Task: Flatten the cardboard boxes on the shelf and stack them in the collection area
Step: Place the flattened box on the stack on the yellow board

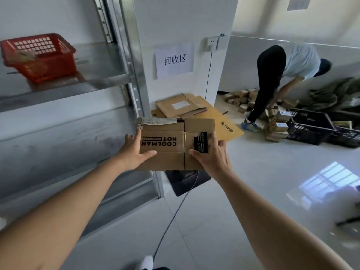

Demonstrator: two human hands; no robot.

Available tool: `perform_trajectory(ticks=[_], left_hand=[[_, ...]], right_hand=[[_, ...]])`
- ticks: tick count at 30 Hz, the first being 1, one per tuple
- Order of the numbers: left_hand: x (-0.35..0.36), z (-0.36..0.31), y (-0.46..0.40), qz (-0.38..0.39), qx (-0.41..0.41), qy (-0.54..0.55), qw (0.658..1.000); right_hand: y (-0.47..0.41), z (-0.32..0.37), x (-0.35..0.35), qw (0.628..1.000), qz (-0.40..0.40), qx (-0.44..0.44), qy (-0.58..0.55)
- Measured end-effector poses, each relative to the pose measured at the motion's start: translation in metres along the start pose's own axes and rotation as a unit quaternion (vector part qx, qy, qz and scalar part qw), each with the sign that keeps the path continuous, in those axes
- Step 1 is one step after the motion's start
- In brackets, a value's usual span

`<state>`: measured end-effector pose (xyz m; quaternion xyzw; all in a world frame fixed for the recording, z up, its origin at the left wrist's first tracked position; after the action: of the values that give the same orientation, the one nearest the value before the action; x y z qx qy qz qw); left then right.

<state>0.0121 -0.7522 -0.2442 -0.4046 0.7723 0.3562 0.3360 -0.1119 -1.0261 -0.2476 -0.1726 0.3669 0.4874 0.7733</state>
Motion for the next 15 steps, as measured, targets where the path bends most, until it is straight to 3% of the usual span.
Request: perform_trajectory(ticks=[15], left_hand=[[0.064,-0.072,-0.229,0.036,-0.032,0.002,0.999]], right_hand=[[-0.225,-0.081,-0.020,0.997,0.009,0.057,0.052]])
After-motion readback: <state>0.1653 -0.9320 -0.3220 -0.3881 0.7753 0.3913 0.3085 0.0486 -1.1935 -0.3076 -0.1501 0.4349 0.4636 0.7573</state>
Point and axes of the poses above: each hand's wrist, its own y-axis away from the middle knuckle, its own x-axis out of the palm, z = x × y, the point moved 6 cm from there along -y, towards the middle knuckle, and after that the axes turned 4 degrees about z, right-handed, at the moved point
